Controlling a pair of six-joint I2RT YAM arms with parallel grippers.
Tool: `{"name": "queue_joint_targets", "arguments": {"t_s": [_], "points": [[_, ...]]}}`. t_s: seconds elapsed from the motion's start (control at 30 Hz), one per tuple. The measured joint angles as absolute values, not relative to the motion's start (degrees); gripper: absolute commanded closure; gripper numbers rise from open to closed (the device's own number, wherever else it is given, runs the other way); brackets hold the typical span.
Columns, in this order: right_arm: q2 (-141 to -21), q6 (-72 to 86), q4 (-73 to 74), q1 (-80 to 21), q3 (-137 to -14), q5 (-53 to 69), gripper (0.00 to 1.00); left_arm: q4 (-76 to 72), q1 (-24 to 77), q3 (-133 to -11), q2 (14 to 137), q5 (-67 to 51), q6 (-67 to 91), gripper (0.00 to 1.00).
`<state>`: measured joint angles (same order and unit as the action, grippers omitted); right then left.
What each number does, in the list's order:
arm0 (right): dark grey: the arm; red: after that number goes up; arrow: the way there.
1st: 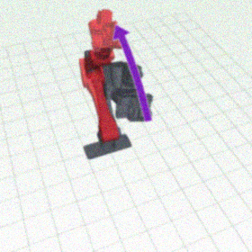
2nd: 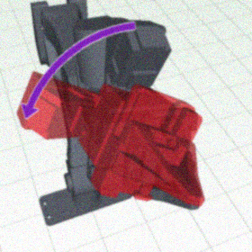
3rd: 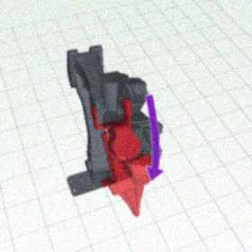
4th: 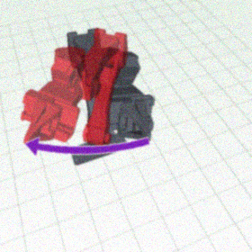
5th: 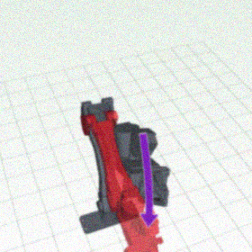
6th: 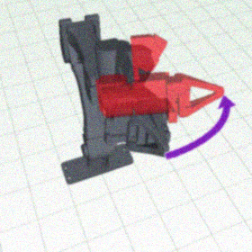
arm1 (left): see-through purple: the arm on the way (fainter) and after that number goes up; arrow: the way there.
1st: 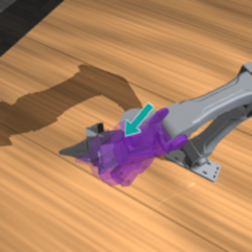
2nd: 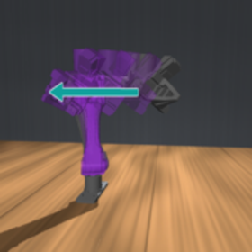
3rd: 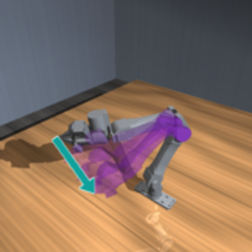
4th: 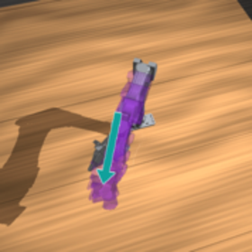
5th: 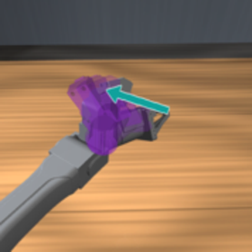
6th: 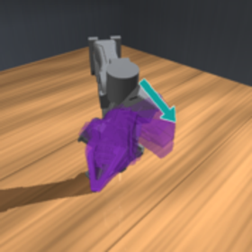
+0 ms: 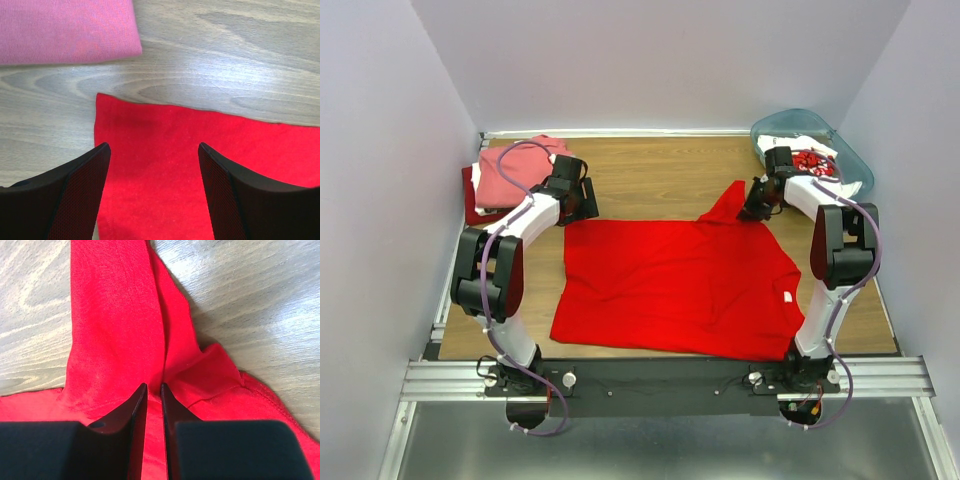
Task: Fold and stack the t-shirts
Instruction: Fold the tshirt
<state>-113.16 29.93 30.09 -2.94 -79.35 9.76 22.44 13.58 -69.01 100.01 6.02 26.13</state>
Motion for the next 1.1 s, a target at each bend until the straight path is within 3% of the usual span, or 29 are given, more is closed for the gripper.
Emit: {"name": "queue_joint_targets", "arguments": {"t_s": [0.13, 0.27, 0.7, 1.0, 1.1], "points": [[-113.2, 29.9, 30.1, -2.9, -79.4, 9.8, 0.81, 22.4, 13.6, -69.0, 100.2, 6.0, 26.1, 0.21], [-113.4, 30.0, 30.1, -2.9, -79.4, 10.2, 1.0, 22.4, 13.5, -69.0, 101.0, 6.0, 26.1, 0.21], [-113.8, 29.9, 30.1, -2.9, -79.5, 10.8, 1.0, 22.9, 12.9, -72.6, 106.2, 9.4, 26.0, 0.34], [-113.8, 29.9, 30.1, -2.9, -79.5, 10.8, 0.99, 22.8, 12.7, -72.9, 109.2, 11.4, 26.5, 0.46], [-113.8, 29.9, 30.1, -2.9, -79.5, 10.8, 0.99, 22.7, 12.7, -72.9, 109.3, 12.0, 26.6, 0.55]]}}
